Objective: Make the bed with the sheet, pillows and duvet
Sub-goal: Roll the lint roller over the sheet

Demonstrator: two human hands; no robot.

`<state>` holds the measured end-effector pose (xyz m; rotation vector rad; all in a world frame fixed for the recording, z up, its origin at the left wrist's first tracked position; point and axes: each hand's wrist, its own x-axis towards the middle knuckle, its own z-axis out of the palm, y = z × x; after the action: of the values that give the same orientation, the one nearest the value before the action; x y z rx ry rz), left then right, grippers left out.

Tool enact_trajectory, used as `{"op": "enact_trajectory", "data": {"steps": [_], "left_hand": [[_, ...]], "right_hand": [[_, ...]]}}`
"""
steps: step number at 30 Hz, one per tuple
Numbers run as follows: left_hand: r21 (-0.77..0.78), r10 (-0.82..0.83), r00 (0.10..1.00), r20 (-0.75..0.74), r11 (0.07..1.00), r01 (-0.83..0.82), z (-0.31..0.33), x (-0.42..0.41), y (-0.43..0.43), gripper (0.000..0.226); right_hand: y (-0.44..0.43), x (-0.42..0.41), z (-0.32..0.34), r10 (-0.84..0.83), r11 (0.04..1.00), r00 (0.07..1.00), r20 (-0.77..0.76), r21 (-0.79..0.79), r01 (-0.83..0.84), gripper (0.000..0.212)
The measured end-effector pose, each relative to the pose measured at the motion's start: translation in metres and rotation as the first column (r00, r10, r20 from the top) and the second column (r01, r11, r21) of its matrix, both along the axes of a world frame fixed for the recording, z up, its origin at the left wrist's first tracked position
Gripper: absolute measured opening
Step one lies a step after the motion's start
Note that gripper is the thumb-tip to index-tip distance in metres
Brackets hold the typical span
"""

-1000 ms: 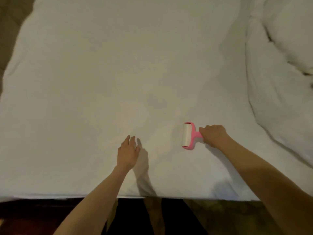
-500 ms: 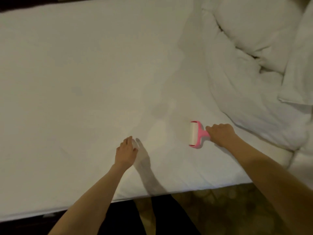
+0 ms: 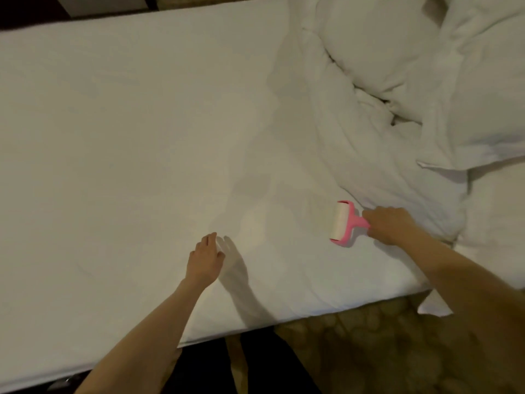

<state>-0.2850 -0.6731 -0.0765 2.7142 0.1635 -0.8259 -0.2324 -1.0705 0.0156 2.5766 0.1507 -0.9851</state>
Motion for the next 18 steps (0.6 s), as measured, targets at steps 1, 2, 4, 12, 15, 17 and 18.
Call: {"op": "enact_trajectory", "data": {"steps": [1, 2, 4, 12, 15, 17, 18], "left_hand": [[-0.004, 0.001, 1.000, 0.000, 1.000, -0.001, -0.001, 0.000, 0.000, 0.055], [-0.007, 0.000, 1.000, 0.001, 1.000, 0.000, -0.002, 0.000, -0.001, 0.055], [-0.013, -0.003, 1.000, 0.007, 1.000, 0.003, -0.003, 0.003, -0.001, 0.054], [-0.036, 0.008, 1.000, 0.031, 0.999, -0.007, -0.003, 0.038, 0.012, 0.052], [-0.033, 0.029, 0.998, 0.047, 0.999, -0.028, -0.003, 0.058, 0.025, 0.053], [-0.027, 0.060, 0.997, 0.047, 0.998, -0.059, -0.003, 0.072, 0.036, 0.052], [-0.025, 0.075, 0.996, 0.046, 0.997, -0.074, -0.003, 0.080, 0.041, 0.052]], "right_hand": [[0.000, 0.002, 0.004, -0.033, 0.999, 0.999, 0.006, 0.014, 0.033, 0.038], [0.001, 0.004, 0.008, -0.088, 0.995, 0.996, 0.010, 0.047, 0.088, 0.039], [0.009, 0.011, 0.014, -0.236, 0.959, 0.972, 0.014, 0.162, 0.231, 0.039], [0.069, 0.048, -0.030, -0.613, 0.678, 0.789, -0.042, 0.484, 0.553, 0.022], [0.085, 0.066, -0.052, -0.672, 0.625, 0.740, -0.037, 0.508, 0.593, 0.034], [0.098, 0.080, -0.054, -0.686, 0.608, 0.726, -0.051, 0.509, 0.610, 0.032], [0.104, 0.087, -0.055, -0.689, 0.605, 0.722, -0.057, 0.503, 0.617, 0.029]]}}
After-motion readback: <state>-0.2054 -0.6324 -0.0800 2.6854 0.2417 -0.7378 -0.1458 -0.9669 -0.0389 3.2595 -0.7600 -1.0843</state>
